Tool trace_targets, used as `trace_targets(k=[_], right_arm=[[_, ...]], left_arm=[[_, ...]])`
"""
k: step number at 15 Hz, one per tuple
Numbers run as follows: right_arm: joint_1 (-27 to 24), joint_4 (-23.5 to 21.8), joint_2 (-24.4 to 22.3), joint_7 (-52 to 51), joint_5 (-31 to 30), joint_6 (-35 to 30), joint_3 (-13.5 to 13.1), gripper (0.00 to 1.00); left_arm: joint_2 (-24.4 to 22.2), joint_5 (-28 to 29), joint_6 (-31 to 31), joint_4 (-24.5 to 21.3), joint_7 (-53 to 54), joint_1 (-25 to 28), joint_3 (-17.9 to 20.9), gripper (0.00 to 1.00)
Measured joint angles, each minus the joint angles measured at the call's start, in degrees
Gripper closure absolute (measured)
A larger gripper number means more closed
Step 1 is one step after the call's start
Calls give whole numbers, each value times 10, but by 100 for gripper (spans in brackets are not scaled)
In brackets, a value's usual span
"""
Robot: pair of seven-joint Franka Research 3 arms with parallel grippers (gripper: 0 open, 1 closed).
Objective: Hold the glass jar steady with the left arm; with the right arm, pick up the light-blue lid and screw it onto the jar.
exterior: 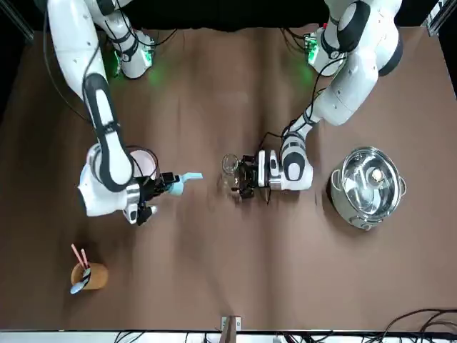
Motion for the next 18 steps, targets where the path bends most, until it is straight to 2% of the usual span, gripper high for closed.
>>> trace_targets(k=[4, 9, 10, 16, 17, 18], right_arm=[[-2, 20, -55, 117, -46, -47, -9, 29], [7, 36, -102, 275, -106, -53, -6, 29], [18, 47, -110, 336, -121, -53, -5, 29], [54, 94, -113, 515, -186, -53, -3, 29], [65, 104, -113, 571, -199, -53, -3, 29], [65, 104, -113, 571, -199, -53, -3, 29]], left_arm=[[16, -7, 1, 18, 4, -13, 1, 0], [30, -7, 1, 31, 11, -16, 1, 0], [38, -7, 1, 42, 14, -18, 1, 0], [52, -7, -1, 62, 14, -24, 1, 3], [52, -7, -1, 63, 14, -24, 1, 3], [52, -7, -1, 63, 14, -24, 1, 3]])
